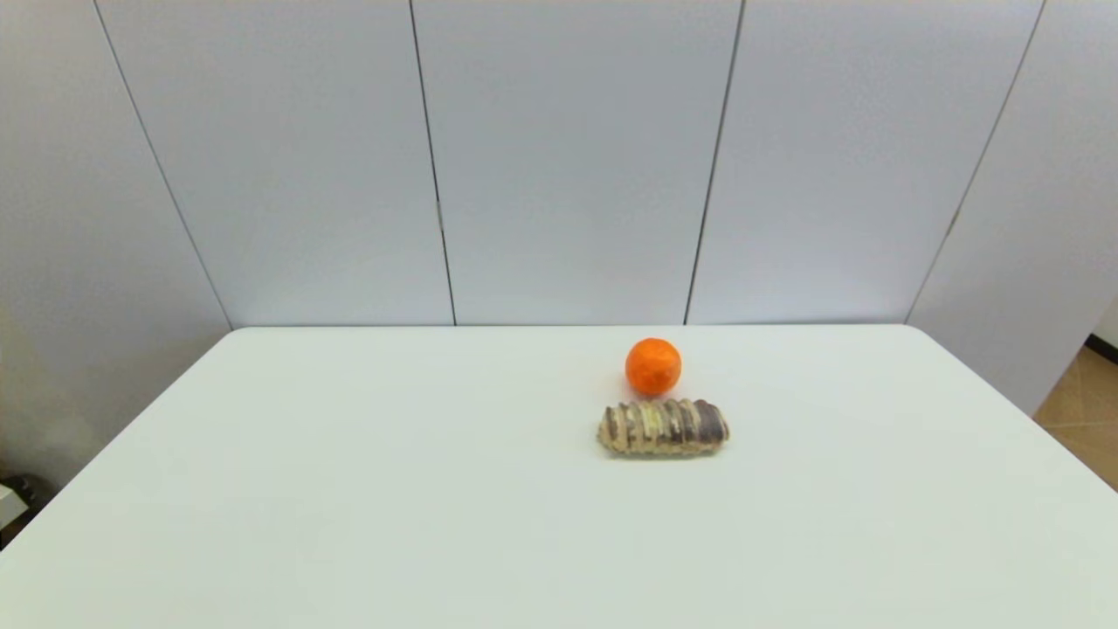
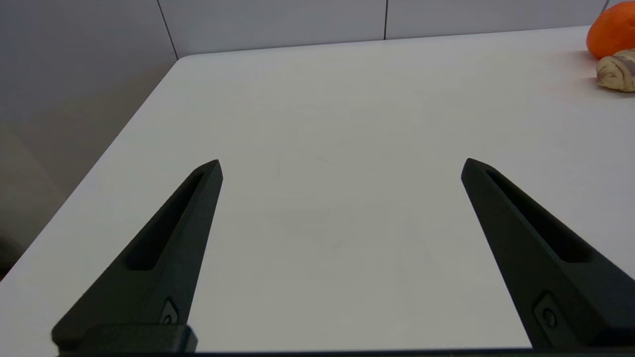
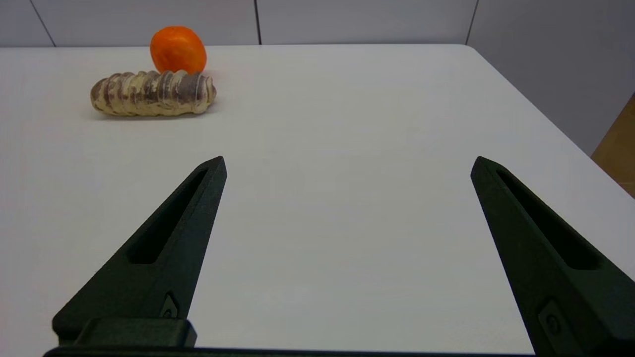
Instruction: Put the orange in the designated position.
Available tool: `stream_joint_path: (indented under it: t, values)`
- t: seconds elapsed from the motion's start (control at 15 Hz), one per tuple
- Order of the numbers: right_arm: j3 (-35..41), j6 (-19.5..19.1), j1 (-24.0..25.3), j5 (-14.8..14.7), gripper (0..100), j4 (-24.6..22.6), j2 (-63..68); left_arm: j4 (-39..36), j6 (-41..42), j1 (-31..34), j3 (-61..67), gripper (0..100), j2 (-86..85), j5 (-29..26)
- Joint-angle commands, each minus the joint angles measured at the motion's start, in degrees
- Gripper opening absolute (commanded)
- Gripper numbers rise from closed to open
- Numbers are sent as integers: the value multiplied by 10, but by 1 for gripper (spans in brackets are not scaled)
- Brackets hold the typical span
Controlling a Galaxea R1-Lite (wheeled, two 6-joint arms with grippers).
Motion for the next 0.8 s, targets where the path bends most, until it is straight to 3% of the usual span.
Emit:
stream_joint_path:
  t: [0.07, 0.8]
  values:
    - [0, 0, 0, 0, 100, 0, 1, 0, -4, 1, 1, 100, -1, 0]
    - [0, 0, 0, 0, 100, 0, 1, -1, -6, 1, 1, 100, -1, 2]
